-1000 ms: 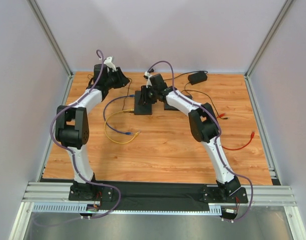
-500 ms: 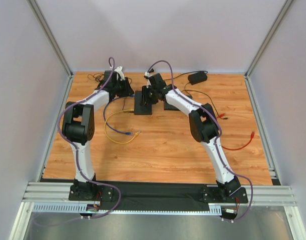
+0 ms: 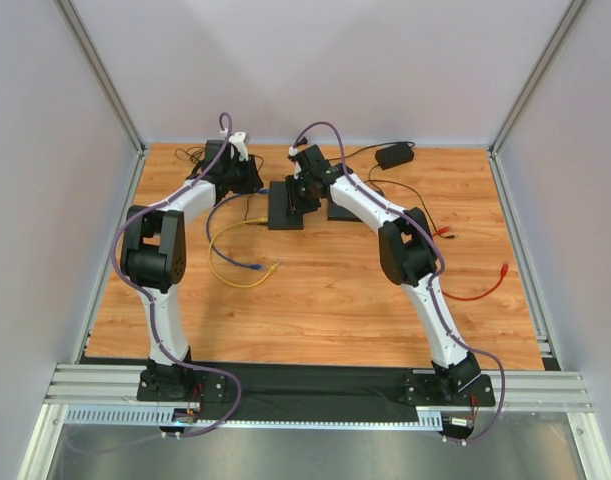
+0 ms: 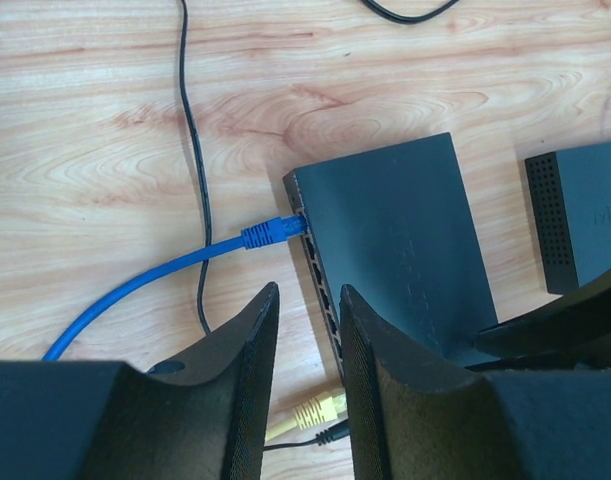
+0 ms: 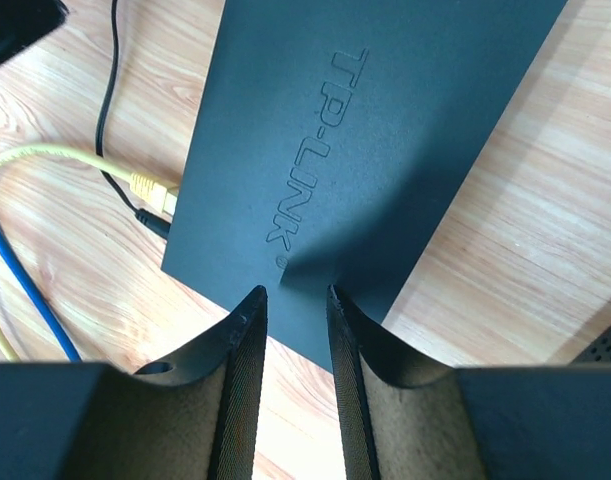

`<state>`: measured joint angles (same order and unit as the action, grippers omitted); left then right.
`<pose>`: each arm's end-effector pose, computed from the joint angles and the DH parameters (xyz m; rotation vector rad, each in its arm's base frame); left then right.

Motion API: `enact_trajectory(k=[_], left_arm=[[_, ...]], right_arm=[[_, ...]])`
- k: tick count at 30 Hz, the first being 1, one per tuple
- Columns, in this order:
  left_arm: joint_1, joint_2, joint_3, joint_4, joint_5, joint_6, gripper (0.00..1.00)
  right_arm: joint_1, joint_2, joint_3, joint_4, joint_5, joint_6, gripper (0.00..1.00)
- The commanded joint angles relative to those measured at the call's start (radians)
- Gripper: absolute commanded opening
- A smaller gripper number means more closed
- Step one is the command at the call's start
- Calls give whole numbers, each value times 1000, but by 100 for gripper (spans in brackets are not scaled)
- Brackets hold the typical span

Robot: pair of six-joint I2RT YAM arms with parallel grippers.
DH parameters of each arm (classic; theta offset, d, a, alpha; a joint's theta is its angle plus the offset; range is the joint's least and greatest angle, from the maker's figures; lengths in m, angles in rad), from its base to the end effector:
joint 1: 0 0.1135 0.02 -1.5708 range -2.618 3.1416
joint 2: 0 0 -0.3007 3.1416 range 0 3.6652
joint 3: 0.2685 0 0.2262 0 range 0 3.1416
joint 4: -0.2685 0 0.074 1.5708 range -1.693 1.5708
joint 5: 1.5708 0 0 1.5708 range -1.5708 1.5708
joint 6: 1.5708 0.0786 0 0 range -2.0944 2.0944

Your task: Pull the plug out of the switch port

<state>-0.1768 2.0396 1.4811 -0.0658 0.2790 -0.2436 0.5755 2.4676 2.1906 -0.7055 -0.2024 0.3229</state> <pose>0.4825 -0.1082 0.2297 0.0852 2.2179 -0.5405 0.4653 0.3207 0.1736 -0.4125 2.6052 0.5880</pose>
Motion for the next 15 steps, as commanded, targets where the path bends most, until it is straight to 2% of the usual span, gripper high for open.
enact_trajectory(k=[1, 4, 7, 8, 10, 13, 15], left_arm=[[2, -61, -7, 6, 22, 53, 38], [0, -50, -5, -20, 60, 60, 37], [-1, -9, 14, -66, 69, 32, 26], [-6, 2, 19, -75, 86, 17, 22], [-15, 34, 34, -98, 92, 4, 20], [-24, 48, 38, -85, 115, -6, 19], [-29, 50, 36, -80, 111, -6, 22]], right_arm=[[3, 56, -26, -166, 63, -61, 33], [3, 16, -92, -77, 89, -59, 34], [3, -42, -152, 43, 119, -47, 35], [0, -89, -217, 81, 130, -45, 35], [-2, -140, -277, 187, 144, -41, 38], [-16, -219, -382, 305, 121, -42, 45], [-37, -248, -413, 343, 113, -36, 48]])
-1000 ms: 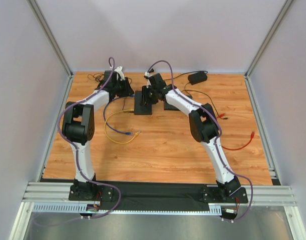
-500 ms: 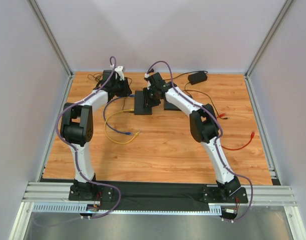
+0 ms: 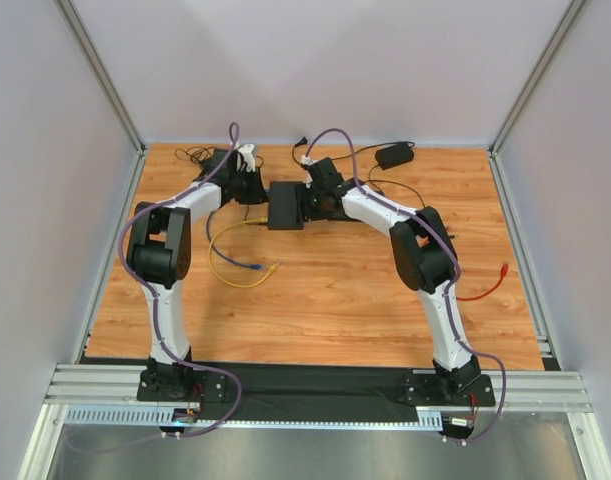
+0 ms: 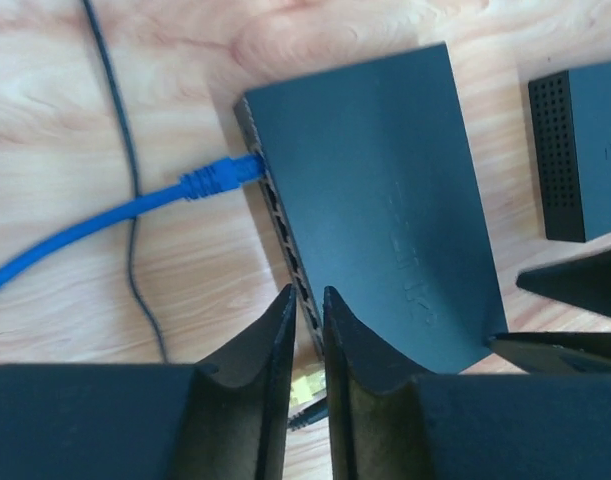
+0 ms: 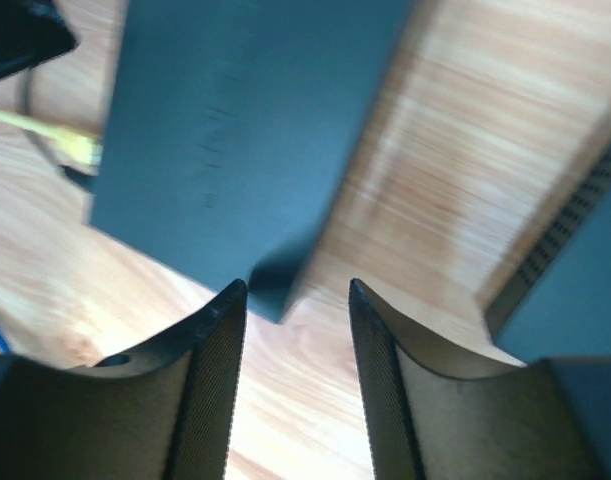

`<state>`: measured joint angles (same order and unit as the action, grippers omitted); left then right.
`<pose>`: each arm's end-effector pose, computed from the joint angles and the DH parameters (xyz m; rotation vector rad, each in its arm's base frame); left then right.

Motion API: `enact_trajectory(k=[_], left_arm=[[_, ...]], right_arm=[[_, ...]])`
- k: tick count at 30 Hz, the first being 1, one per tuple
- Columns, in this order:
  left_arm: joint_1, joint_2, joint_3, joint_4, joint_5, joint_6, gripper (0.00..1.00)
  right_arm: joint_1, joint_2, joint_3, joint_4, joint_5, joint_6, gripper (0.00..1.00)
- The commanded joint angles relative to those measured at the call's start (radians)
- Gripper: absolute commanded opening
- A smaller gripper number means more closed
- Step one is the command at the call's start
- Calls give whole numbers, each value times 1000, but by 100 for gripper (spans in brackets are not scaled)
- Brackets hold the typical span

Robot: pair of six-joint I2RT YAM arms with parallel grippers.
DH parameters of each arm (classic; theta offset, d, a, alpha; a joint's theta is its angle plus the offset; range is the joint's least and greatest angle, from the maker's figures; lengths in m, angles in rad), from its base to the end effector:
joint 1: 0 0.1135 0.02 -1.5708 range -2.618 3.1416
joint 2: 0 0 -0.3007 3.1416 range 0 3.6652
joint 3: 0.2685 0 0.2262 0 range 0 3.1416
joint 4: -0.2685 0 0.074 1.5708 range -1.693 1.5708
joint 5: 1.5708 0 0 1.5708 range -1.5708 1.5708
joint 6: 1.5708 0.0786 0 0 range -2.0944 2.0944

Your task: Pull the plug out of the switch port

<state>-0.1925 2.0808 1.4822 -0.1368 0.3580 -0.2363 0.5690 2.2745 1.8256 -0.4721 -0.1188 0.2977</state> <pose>0.4759 -0.1208 0.2036 0.1357 2.3272 -0.6303 0.4407 0.2929 0.1811 -0.3962 2.5248 0.4993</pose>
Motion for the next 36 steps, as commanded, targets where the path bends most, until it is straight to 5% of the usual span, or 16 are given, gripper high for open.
enact_trajectory(k=[1, 2, 6, 36], left_arm=[[-15, 9, 33, 0, 36, -14, 26], [-15, 9, 27, 6, 50, -17, 37], [-15, 25, 21, 28, 62, -23, 48], [-27, 117, 101, -61, 139, -52, 43]], right_arm=[[-40, -56, -48, 115, 24, -3, 51], [-49, -52, -46, 116, 10, 9, 52], [-106, -9, -8, 122, -123, 27, 53], [-136, 186, 192, 188, -346, 141, 50]])
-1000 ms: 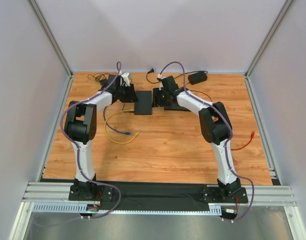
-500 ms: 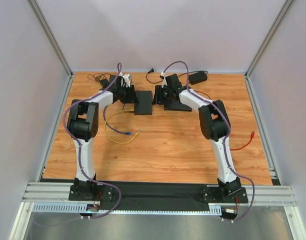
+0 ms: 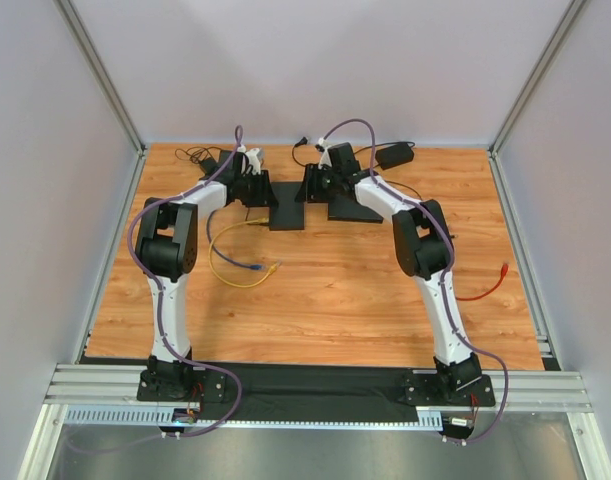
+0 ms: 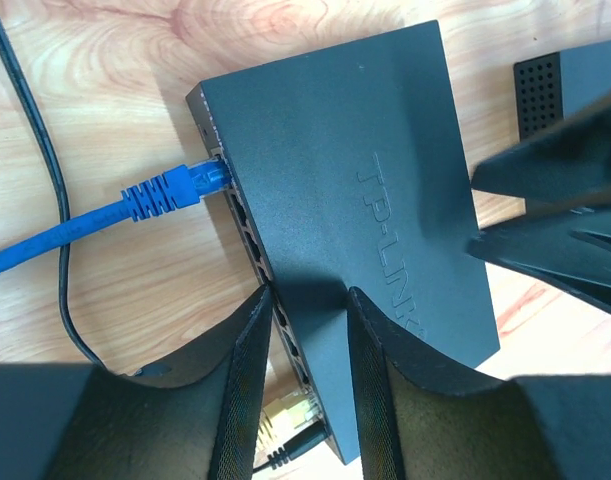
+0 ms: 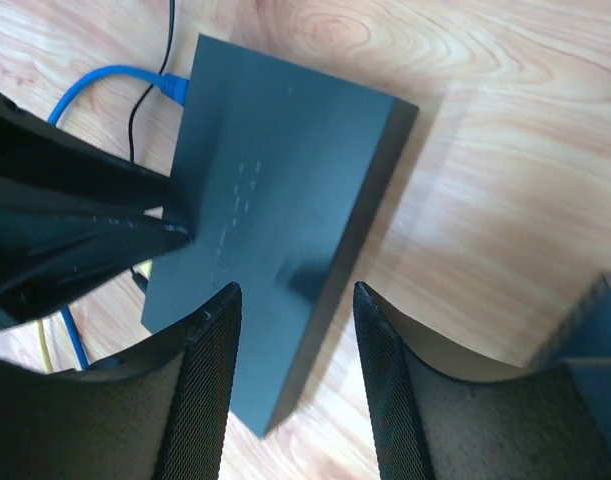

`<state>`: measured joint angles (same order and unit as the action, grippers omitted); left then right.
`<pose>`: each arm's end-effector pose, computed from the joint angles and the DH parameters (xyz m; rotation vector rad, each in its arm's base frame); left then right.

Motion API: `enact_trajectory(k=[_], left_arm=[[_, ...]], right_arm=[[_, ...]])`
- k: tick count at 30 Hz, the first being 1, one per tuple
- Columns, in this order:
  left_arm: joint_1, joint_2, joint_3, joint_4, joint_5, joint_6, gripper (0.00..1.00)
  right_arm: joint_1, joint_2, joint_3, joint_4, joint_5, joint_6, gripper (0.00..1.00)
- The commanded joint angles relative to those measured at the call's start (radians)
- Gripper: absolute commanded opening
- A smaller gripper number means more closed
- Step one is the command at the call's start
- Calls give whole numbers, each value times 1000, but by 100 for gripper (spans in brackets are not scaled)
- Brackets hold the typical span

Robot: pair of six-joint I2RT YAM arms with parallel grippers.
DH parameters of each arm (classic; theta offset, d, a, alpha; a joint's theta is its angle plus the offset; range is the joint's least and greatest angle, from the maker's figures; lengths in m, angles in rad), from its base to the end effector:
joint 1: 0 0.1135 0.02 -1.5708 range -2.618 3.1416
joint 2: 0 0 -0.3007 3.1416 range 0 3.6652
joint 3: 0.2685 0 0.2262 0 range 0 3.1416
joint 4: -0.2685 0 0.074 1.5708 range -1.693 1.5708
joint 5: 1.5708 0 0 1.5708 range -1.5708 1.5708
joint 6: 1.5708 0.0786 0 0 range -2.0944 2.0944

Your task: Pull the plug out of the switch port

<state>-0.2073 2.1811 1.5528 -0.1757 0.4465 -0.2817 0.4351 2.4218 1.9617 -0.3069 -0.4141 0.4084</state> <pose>0.4868 -0.1371 0.1759 0.1301 2.4021 -0.7616 0.5065 0.2703 0.1674 -0.2488 2.4218 0.8867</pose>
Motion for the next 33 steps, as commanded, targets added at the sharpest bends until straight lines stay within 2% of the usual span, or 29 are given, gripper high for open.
enact_trajectory(k=[1, 13, 19, 25, 30, 33], left_arm=[[-12, 19, 29, -24, 58, -1, 43], [-81, -37, -40, -2, 98, -11, 42], [-145, -53, -57, -12, 80, -28, 40], [-179, -122, -155, 38, 83, -54, 39], [-181, -165, -177, 44, 72, -57, 39], [-179, -204, -163, -7, 13, -22, 45]], right_arm=[[-1, 51, 69, 20, -52, 33, 50], [4, 77, 79, -20, -121, 37, 40], [24, 14, -13, -37, -58, 20, 39], [42, -61, -128, -52, -23, 14, 39], [42, -96, -127, -93, 58, -43, 40], [33, -75, -95, -116, 61, -68, 40]])
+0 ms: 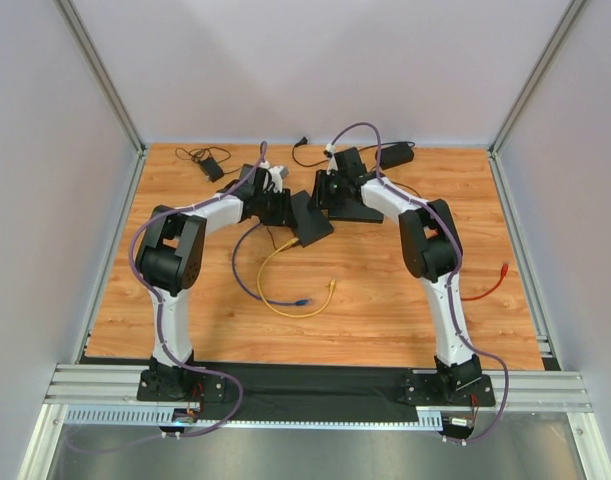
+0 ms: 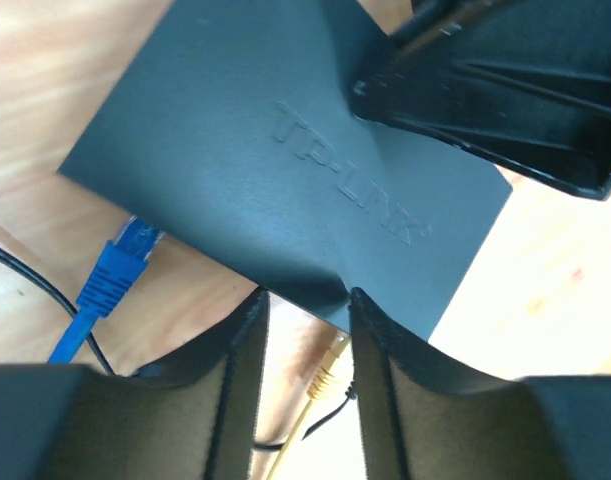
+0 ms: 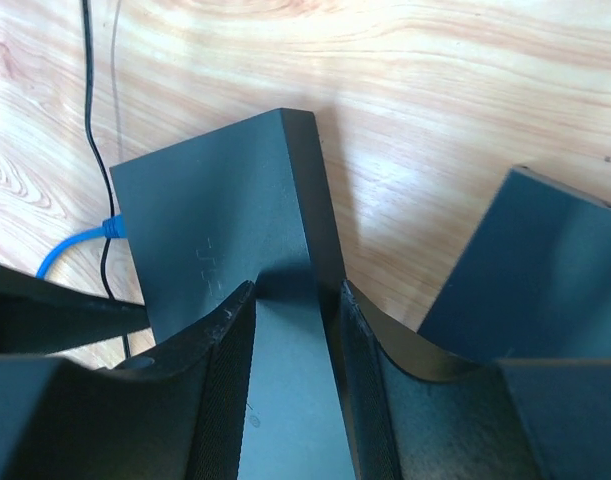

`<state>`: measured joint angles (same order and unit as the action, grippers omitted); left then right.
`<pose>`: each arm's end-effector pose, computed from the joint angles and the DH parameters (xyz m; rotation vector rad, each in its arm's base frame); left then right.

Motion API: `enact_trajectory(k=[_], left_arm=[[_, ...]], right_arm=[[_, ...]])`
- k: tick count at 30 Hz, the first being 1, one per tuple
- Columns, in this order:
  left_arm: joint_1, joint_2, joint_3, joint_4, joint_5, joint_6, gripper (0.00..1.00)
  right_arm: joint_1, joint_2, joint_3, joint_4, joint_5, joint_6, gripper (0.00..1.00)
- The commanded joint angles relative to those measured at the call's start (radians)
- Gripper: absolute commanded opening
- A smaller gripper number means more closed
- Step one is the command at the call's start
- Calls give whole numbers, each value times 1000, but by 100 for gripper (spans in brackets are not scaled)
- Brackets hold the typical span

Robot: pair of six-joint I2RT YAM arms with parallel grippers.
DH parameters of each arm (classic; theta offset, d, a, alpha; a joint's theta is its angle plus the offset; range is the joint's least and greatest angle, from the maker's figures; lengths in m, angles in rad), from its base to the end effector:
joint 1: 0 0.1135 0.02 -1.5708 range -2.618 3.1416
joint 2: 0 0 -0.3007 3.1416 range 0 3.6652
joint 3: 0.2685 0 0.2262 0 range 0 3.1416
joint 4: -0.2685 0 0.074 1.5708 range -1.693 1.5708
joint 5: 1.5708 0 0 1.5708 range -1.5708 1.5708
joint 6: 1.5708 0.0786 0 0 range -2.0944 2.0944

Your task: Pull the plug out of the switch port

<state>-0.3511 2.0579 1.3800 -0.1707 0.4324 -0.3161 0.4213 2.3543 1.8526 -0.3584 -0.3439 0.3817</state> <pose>0.4247 -0.1906 0.1801 0.2485 2.4706 -0.8196 0.4900 0.2486 0.1621 -0.2115 2.5076 0.7656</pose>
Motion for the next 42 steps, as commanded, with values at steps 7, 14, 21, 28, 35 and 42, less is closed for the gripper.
enact_trajectory(k=[7, 14, 21, 28, 35, 42], left_arm=[[30, -179, 50, -75, -12, 72, 53], [188, -82, 211, -144, 242, 60, 37], [271, -42, 122, -57, 389, 65, 41], [273, 64, 110, 10, 494, 34, 43], [270, 99, 159, -87, 438, 60, 41], [268, 180, 234, -148, 419, 6, 41]], right_arm=[[27, -1, 23, -74, -50, -59, 40], [-4, 19, 49, -86, -124, -112, 41], [-26, 40, 60, -100, -149, -130, 41], [-26, 45, 56, -93, -161, -119, 41], [-26, 45, 46, -88, -165, -116, 41], [-26, 39, 39, -82, -167, -118, 41]])
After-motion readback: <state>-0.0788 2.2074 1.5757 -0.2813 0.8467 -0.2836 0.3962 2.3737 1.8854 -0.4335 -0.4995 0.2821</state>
